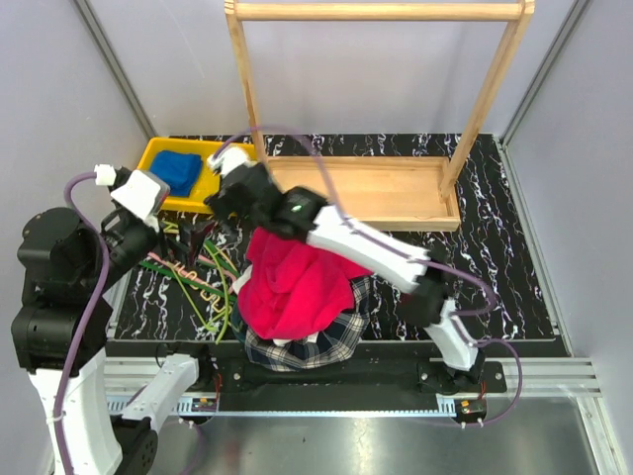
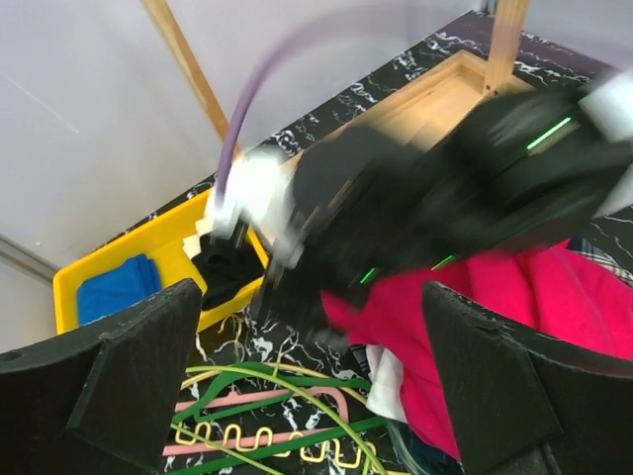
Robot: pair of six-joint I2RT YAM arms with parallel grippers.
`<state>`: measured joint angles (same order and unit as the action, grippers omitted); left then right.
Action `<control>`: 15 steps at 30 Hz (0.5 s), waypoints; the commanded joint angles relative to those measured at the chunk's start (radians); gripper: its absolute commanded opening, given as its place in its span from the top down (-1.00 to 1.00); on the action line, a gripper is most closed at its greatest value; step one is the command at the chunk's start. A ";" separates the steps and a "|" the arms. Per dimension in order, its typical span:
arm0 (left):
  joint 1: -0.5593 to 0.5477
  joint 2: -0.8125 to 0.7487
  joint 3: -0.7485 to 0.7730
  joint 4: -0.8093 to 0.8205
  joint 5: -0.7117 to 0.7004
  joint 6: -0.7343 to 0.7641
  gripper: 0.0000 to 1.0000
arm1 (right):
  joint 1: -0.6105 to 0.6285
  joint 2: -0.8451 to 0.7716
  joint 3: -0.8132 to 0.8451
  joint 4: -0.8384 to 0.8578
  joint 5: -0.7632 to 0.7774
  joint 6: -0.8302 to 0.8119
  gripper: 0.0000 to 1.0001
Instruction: Remove the skirt from the hanger
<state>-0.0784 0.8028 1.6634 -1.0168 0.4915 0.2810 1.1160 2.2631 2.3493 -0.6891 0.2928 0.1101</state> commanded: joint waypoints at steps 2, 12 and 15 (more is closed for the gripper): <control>0.005 0.073 0.022 0.058 -0.119 -0.025 -0.98 | 0.005 -0.448 0.021 -0.321 0.417 0.079 -0.99; 0.006 0.165 0.043 0.080 -0.188 -0.151 -0.98 | 0.005 -1.049 -0.181 -0.406 0.459 0.207 -0.99; 0.006 0.121 -0.034 0.080 -0.202 -0.148 -0.98 | 0.005 -1.198 -0.321 -0.400 0.434 0.302 -0.99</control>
<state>-0.0765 0.9730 1.6817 -0.9634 0.3656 0.1768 1.1164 1.1408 2.1910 -1.0191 0.7246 0.2649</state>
